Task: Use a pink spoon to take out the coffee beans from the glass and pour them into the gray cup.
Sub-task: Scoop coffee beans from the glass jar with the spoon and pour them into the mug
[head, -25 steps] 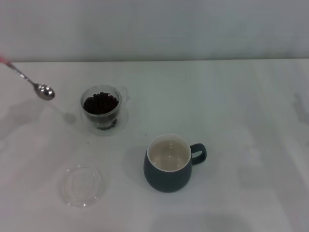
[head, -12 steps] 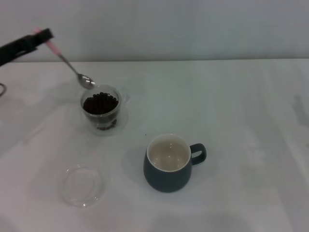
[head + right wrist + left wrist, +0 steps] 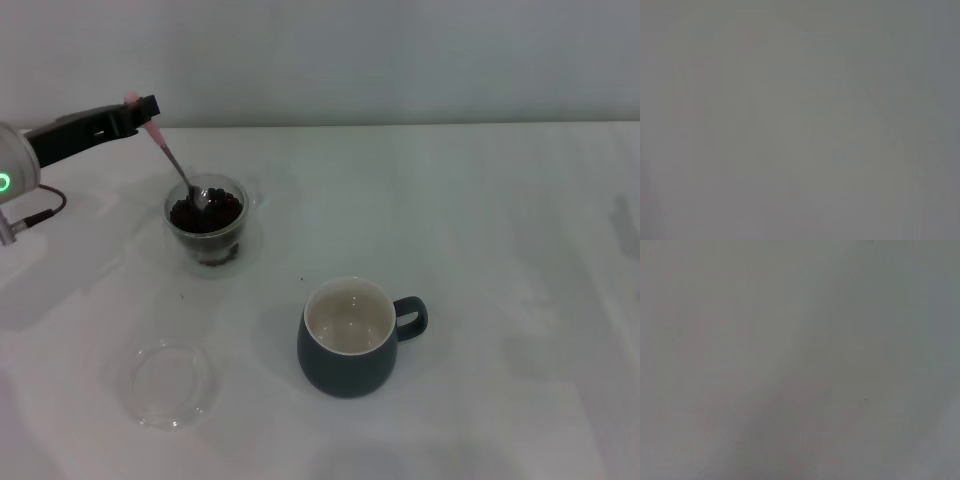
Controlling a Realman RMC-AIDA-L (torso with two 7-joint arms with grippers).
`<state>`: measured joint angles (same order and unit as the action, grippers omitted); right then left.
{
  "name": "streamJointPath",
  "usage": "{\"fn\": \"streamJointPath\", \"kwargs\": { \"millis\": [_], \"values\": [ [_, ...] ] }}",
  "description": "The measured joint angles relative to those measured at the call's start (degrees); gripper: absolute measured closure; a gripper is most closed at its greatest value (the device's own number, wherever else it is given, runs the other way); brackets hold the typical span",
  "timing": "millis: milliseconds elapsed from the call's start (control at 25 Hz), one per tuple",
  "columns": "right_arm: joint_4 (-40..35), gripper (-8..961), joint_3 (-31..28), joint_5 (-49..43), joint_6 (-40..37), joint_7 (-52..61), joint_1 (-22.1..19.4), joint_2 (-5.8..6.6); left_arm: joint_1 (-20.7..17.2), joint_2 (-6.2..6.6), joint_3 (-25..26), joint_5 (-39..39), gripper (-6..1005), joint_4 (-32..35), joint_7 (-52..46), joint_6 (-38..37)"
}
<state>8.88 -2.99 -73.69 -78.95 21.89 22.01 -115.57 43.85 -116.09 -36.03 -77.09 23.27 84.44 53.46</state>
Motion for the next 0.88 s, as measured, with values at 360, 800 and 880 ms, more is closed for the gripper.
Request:
{"fn": "streamJointPath", "kwargs": {
  "millis": [360, 800, 880],
  "values": [
    [0.0, 212, 0.0, 0.3, 0.6, 0.0, -0.4, 0.00, 1.3, 0.00, -0.1, -0.5, 871, -0.3, 0.3, -0.7],
    [0.4, 212, 0.0, 0.3, 3.3, 0.0, -0.7, 0.00, 3.0, -2.12, 0.1, -0.6, 871, -4.0, -0.3, -6.5],
    [0.3, 212, 0.0, 0.3, 3.9, 0.0, -0.9, 0.00, 3.3, -2.13, -0.1, -0.3, 871, -4.8, -1.3, -7.7]
  ]
}}
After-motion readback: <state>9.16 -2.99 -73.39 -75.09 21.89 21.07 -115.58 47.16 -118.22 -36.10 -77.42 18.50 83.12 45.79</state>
